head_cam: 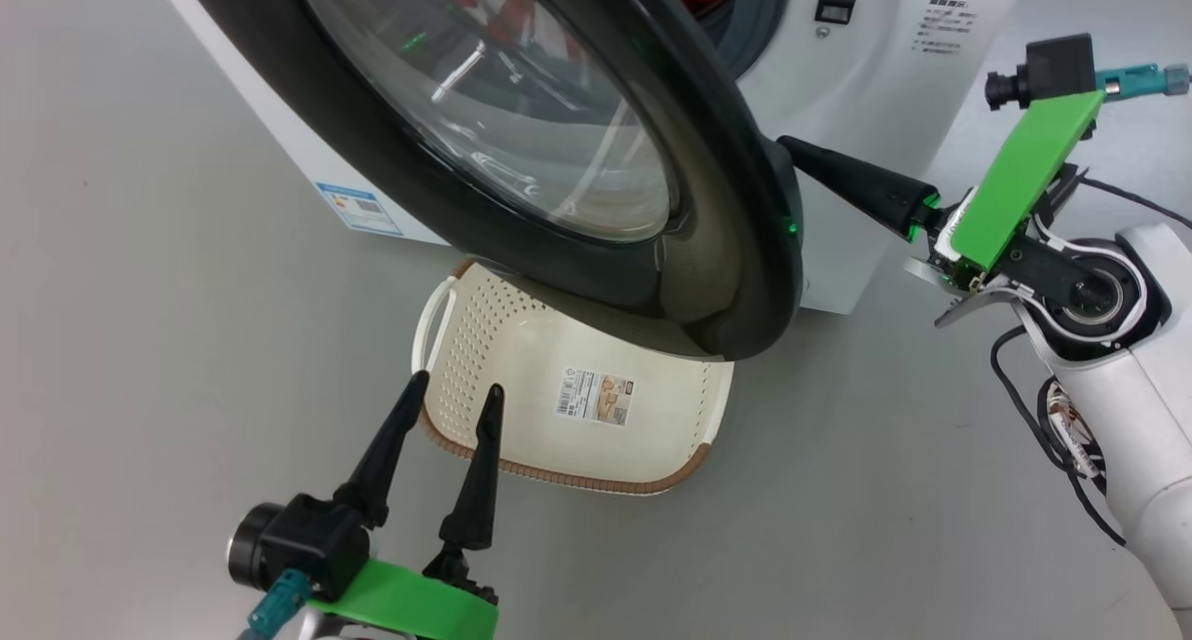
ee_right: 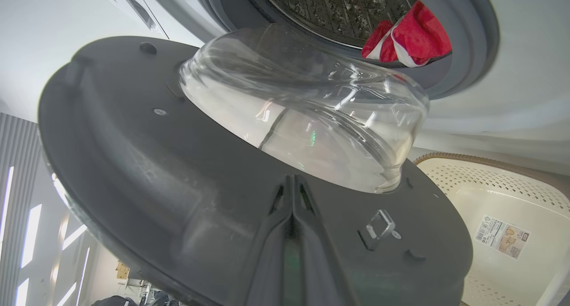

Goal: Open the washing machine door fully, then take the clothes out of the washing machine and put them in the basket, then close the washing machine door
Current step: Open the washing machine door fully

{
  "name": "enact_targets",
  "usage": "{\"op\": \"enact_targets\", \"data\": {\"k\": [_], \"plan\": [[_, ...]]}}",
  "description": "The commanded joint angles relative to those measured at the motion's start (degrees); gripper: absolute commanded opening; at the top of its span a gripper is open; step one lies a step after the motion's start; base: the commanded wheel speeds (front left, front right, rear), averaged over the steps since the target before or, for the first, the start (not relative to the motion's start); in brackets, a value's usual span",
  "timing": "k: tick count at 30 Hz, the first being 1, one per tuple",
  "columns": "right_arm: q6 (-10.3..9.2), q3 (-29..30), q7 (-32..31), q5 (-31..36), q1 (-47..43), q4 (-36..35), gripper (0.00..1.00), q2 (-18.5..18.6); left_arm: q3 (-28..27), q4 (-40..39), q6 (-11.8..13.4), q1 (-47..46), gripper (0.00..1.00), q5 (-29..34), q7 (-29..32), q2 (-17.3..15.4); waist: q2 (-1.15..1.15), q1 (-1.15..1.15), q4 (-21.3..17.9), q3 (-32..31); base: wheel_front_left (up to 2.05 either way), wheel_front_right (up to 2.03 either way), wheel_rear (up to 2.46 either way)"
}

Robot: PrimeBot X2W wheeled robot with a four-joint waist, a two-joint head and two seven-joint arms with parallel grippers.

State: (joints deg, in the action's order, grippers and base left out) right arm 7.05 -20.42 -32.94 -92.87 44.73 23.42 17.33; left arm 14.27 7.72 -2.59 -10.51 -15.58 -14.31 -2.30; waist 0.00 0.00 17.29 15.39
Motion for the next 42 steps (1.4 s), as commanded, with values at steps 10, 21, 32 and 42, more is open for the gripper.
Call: {"op": "enact_targets", "data": {"k": [10,21,32,42], "plan": [[0.44,1.46,6.27,4.18,-5.24,-3.5,1.0,0.67,-4.4,-0.28,-2.15,-0.11,1.0,1.81,-0.69,-0.58,0.0,0.0,-2.9,-1.25,0.0,0.0,0.0],[0.44,-2.02,13.2,8.18,-15.03,-5.31,1.0,2.88,-7.83,0.57,-3.51,1.75,1.0,3.85,-0.69,-0.58,0.0,0.0,-7.07,-3.81,0.0,0.0,0.0],[0.44,-5.44,22.89,10.5,-23.88,-6.66,1.0,4.99,-11.65,0.65,-4.23,4.29,1.0,5.23,-0.69,-0.58,0.0,0.0,-11.47,-5.96,0.0,0.0,0.0],[0.44,-8.71,35.86,13.11,-30.42,-4.42,1.0,6.41,-12.93,1.48,-4.67,4.96,1.0,5.39,-0.69,-0.58,0.0,0.0,-13.15,-6.65,0.0,0.0,0.0]]}}
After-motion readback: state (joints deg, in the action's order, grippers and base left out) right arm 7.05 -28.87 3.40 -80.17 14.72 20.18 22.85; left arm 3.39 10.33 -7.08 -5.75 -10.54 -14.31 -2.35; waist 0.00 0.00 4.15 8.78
